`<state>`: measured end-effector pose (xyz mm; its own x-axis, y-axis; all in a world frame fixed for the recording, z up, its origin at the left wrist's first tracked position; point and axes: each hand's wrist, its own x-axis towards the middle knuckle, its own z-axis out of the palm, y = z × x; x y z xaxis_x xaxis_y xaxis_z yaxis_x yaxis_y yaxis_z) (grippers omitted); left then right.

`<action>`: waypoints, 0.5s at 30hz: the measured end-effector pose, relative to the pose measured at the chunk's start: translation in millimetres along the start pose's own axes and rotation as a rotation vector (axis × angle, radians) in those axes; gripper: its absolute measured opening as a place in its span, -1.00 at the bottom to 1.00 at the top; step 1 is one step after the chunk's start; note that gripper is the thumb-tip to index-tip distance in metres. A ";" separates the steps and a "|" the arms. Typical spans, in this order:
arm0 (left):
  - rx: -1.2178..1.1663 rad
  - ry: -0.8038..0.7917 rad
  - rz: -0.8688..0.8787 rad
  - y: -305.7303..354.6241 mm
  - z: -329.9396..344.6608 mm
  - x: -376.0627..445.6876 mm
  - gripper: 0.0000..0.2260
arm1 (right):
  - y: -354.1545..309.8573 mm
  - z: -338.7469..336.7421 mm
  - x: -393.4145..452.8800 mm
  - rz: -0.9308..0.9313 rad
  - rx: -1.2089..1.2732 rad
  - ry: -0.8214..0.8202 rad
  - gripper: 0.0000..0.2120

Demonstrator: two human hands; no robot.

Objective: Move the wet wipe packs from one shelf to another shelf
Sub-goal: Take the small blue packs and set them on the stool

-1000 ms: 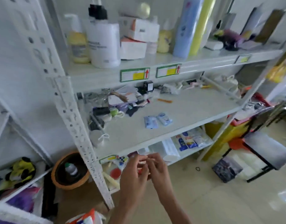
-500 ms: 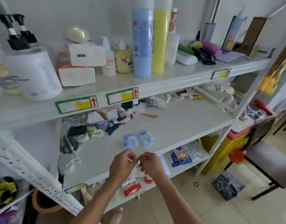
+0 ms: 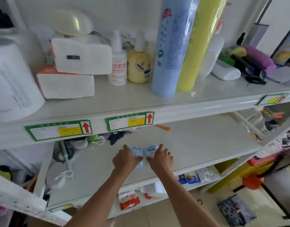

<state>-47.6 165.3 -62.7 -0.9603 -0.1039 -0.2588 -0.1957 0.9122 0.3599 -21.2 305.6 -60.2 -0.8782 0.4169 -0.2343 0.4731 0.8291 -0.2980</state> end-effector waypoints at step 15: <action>-0.826 0.018 -0.235 -17.0 -5.3 -39.4 -0.67 | 25.4 1.7 -9.9 -0.033 0.775 -0.296 -0.78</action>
<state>-7.5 151.8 -53.8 -0.8785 -0.2666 -0.3964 -0.4648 0.2857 0.8380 -0.4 321.9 -67.0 -0.8891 0.1916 -0.4156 0.4563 0.3020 -0.8370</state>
